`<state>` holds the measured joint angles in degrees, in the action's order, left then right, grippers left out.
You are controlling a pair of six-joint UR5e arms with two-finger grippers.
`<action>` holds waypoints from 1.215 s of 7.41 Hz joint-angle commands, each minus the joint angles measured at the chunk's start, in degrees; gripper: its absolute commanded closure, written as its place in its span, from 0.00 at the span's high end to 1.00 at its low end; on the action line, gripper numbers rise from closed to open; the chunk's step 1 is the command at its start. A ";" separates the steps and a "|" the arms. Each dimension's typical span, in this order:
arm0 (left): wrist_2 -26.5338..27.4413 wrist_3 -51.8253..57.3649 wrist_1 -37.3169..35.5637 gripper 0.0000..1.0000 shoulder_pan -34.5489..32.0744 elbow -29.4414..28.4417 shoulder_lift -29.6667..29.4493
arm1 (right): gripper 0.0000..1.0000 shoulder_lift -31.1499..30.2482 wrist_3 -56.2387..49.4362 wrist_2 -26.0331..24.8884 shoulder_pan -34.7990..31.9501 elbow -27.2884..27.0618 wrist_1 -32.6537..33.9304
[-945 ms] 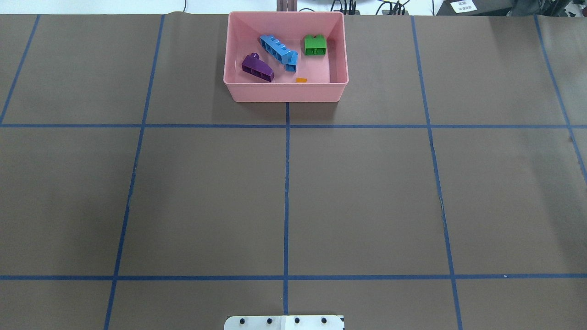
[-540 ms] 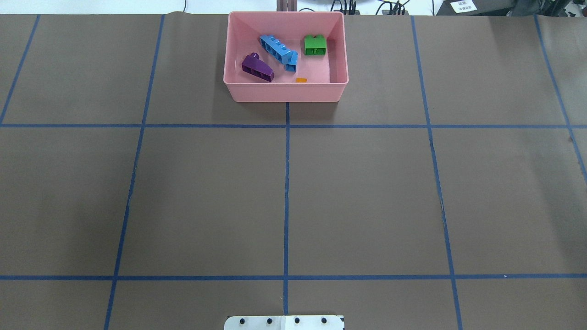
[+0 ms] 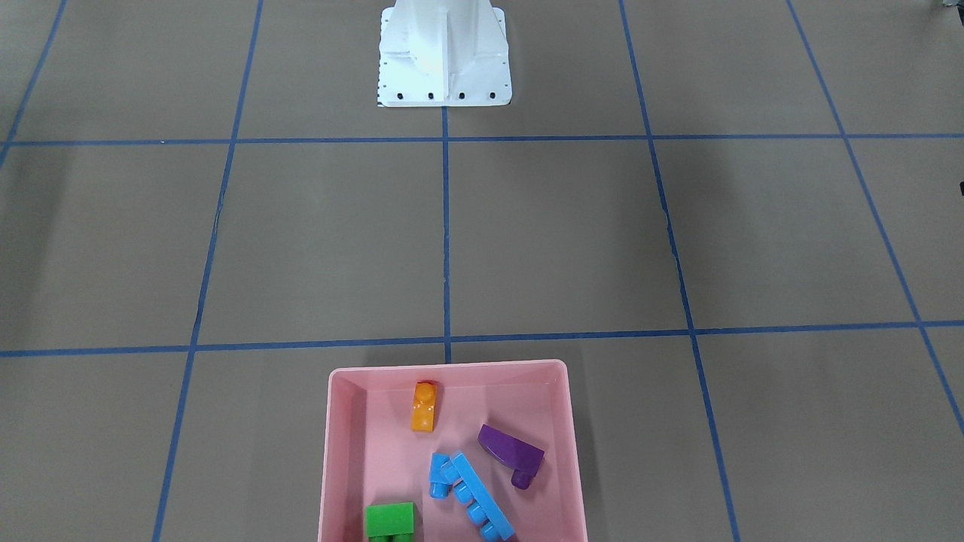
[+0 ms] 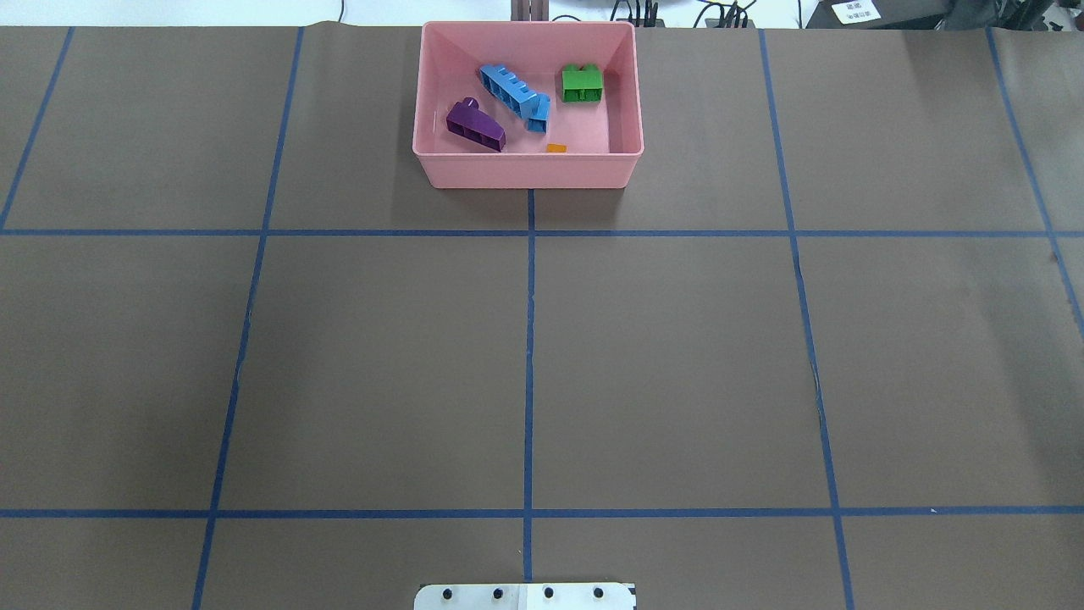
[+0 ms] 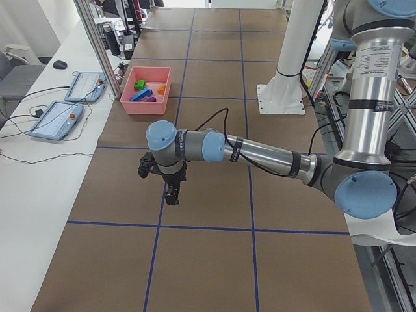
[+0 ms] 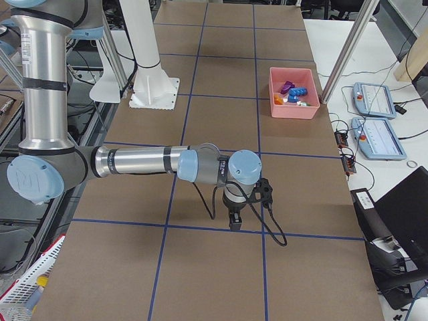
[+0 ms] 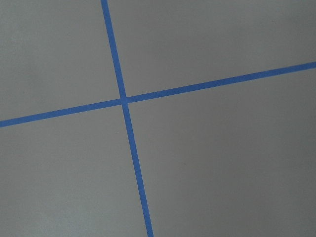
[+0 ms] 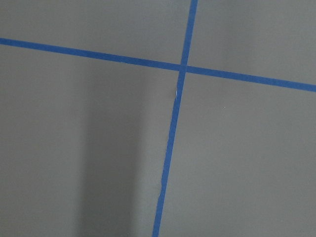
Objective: Put all blocks into box
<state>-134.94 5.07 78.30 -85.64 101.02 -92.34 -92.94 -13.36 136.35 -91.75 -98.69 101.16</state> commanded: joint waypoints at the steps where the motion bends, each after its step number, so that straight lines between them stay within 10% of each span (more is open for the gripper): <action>1: 0.03 -0.24 -0.16 1.00 -0.06 0.57 0.06 | 1.00 0.30 0.09 -0.99 -0.01 -0.37 -0.17; 9: 0.12 -0.23 -0.16 1.00 0.03 1.72 -0.56 | 1.00 0.65 -0.61 -0.56 -0.10 -2.21 -0.35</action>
<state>-134.83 4.89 78.13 -85.69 102.53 -92.81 -92.32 -13.96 135.70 -91.78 -100.40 100.74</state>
